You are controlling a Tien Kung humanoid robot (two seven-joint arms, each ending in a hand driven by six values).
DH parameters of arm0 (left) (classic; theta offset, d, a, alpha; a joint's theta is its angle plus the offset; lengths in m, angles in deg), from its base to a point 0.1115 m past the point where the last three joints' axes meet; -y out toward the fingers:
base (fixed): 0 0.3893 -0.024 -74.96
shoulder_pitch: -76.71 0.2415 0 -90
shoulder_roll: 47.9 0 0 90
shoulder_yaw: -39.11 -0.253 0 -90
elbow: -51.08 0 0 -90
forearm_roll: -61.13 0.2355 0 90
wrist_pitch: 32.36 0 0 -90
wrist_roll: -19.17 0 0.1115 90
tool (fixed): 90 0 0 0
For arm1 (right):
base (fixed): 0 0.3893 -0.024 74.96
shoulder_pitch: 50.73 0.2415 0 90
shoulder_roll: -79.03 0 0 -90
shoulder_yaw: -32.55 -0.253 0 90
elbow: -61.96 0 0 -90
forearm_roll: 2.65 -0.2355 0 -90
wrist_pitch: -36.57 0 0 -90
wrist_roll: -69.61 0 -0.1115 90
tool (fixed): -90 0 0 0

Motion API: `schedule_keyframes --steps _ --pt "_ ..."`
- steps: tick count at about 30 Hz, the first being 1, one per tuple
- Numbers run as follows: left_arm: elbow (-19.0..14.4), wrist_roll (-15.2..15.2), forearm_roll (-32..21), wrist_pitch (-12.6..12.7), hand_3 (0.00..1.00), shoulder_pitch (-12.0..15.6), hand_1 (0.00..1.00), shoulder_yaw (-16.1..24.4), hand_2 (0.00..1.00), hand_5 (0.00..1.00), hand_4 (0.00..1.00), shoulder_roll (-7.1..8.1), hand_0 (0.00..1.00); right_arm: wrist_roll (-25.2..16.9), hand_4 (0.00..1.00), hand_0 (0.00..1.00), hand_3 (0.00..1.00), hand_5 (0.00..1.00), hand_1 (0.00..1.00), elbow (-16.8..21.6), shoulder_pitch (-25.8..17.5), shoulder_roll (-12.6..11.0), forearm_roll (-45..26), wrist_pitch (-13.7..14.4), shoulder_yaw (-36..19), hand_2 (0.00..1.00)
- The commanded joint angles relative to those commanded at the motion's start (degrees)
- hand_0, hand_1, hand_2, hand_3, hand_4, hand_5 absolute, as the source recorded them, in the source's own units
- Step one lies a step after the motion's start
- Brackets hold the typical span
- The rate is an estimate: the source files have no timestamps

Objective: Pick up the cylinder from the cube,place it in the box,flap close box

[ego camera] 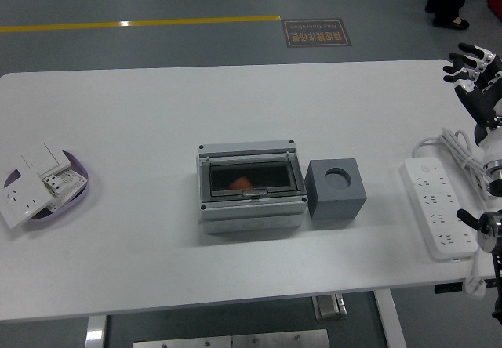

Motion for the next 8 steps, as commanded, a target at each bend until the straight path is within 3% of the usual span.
schedule_keyframes --steps 8 --pt "0.0 0.02 0.72 -0.11 0.666 -0.61 0.658 0.2 0.584 0.36 0.72 0.57 0.631 -0.09 0.595 0.59 0.68 0.306 0.601 -0.1 0.17 0.24 0.04 0.07 0.27 0.661"
